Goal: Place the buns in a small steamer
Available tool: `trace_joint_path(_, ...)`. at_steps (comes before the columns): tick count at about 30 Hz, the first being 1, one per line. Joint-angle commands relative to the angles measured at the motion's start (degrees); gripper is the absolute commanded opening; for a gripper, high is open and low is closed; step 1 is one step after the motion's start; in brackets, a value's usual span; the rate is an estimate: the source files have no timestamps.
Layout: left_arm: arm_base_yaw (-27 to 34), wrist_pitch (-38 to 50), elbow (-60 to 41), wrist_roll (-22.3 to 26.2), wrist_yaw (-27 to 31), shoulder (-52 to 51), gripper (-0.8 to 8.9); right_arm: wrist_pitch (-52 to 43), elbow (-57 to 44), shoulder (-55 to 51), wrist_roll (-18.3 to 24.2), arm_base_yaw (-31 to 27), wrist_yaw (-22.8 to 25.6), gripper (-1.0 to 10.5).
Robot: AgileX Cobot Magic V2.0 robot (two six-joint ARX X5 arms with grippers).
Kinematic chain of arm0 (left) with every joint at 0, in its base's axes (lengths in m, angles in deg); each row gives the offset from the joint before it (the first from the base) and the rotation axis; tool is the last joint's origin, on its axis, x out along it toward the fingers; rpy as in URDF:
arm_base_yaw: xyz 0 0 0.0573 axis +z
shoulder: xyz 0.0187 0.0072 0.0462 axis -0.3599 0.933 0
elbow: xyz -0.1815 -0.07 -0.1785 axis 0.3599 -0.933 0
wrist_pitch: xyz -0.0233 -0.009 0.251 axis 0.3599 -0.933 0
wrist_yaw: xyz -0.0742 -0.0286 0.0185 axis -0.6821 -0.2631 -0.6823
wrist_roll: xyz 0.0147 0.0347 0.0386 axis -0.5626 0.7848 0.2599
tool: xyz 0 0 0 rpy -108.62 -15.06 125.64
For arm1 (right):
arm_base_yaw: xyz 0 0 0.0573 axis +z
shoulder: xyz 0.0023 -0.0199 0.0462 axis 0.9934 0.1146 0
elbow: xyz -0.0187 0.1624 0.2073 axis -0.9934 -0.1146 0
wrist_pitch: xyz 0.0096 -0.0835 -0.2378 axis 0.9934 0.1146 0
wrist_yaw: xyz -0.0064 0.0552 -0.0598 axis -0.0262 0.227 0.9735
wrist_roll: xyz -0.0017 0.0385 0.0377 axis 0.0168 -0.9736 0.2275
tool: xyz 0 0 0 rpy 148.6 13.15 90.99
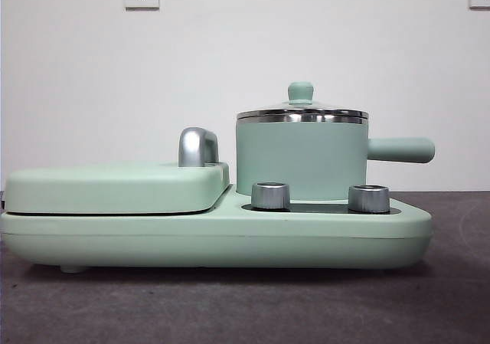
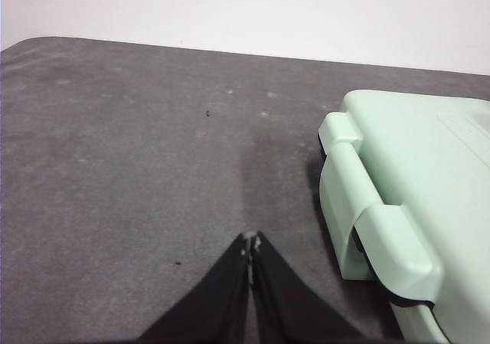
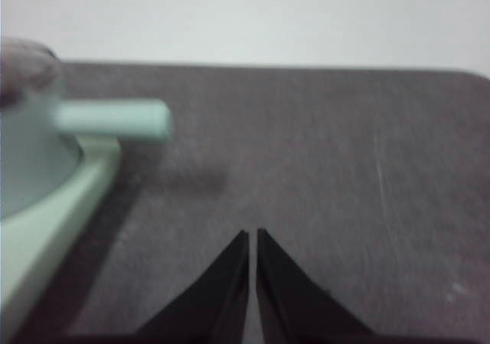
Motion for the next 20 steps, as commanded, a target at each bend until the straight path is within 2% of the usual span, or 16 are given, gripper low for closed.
trace_joint_path(1, 0.0, -0.3, -1.1, 0.3, 0.1, -0.1, 0.07, -0.9, -1.7, -1.0, 0.7, 0.0, 0.9, 0.2)
trace_joint_path(8, 0.0, -0.3, -1.1, 0.3, 0.1, -0.1, 0.07, -2.1, -4.3, -1.0, 0.6, 0.0, 2.7, 0.2)
trace_joint_path(20, 0.0, -0.3, -1.1, 0.3, 0.1, -0.1, 0.07, -4.2, -4.7, -1.0, 0.7, 0.0, 2.8, 0.2)
